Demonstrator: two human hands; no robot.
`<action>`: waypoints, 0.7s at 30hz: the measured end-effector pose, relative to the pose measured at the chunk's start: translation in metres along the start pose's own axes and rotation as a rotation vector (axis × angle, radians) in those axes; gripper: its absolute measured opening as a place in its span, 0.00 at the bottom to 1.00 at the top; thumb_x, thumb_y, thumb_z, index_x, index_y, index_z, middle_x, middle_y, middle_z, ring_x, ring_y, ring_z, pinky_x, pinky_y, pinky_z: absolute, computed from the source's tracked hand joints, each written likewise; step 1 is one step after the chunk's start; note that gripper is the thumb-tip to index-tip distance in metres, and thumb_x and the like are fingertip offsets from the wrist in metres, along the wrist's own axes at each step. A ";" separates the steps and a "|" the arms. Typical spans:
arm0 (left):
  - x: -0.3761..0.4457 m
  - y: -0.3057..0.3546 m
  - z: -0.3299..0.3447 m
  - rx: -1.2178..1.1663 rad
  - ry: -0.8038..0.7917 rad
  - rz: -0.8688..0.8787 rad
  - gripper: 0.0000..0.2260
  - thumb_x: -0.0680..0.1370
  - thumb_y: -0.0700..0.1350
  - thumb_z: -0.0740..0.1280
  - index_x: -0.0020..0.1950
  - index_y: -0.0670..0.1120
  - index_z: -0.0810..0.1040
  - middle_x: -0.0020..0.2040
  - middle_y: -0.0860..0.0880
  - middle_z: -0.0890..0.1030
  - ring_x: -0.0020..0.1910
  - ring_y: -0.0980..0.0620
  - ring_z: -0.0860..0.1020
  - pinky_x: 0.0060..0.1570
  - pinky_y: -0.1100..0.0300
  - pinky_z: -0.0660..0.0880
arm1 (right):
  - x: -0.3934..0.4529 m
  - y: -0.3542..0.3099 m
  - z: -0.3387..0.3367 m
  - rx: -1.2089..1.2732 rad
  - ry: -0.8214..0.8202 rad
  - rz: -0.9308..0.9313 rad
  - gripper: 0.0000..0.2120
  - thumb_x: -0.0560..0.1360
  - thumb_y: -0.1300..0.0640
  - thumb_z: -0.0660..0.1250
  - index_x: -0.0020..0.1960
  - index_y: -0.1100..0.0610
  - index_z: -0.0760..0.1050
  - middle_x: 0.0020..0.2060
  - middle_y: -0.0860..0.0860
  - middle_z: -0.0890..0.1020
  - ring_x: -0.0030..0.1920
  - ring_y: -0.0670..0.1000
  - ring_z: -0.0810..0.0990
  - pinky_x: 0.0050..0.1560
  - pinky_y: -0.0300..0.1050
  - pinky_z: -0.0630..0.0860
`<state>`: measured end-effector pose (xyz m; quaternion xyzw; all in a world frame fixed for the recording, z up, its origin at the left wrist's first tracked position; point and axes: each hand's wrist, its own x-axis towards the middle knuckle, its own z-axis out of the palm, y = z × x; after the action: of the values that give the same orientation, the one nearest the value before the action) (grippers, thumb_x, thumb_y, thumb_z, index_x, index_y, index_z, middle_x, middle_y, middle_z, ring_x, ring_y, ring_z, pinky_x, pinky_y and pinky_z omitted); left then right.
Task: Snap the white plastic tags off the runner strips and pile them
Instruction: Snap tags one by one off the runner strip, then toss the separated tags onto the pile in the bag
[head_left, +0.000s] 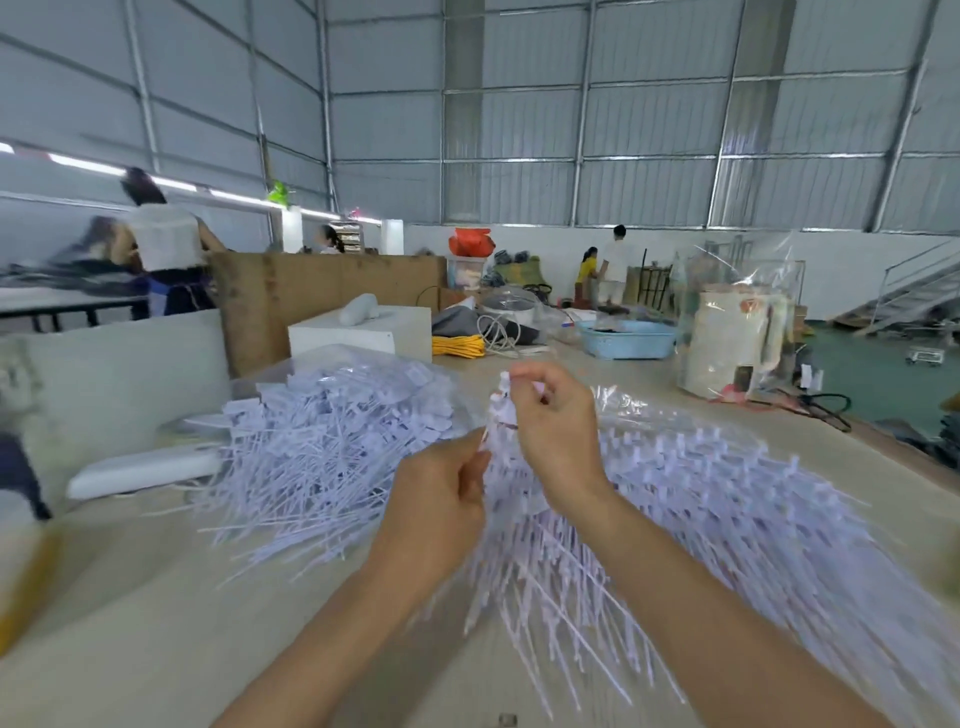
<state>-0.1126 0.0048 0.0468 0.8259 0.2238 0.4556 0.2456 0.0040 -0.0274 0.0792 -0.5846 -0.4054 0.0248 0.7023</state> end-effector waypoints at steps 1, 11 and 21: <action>-0.005 -0.013 -0.014 0.033 0.016 -0.031 0.12 0.78 0.36 0.62 0.59 0.41 0.80 0.34 0.52 0.80 0.33 0.57 0.77 0.33 0.75 0.67 | -0.003 0.004 0.011 -0.012 -0.060 -0.024 0.06 0.79 0.61 0.61 0.49 0.55 0.77 0.39 0.47 0.78 0.33 0.37 0.75 0.35 0.30 0.72; 0.022 -0.130 -0.074 0.460 -0.110 -0.151 0.22 0.76 0.30 0.59 0.68 0.43 0.72 0.51 0.41 0.82 0.53 0.44 0.79 0.49 0.62 0.69 | 0.009 0.052 0.053 -1.154 -0.289 -0.117 0.12 0.77 0.50 0.63 0.59 0.47 0.78 0.75 0.56 0.50 0.71 0.61 0.55 0.66 0.57 0.62; 0.094 -0.166 -0.008 0.675 -0.287 -0.014 0.26 0.76 0.31 0.59 0.74 0.44 0.64 0.61 0.39 0.67 0.56 0.43 0.71 0.48 0.61 0.67 | 0.042 0.059 0.048 -0.885 -0.249 -0.133 0.35 0.74 0.70 0.63 0.76 0.63 0.50 0.71 0.58 0.60 0.57 0.56 0.74 0.48 0.32 0.64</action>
<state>-0.0987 0.1913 0.0098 0.9143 0.3306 0.2339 -0.0088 0.0295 0.0512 0.0520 -0.7934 -0.4950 -0.1258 0.3312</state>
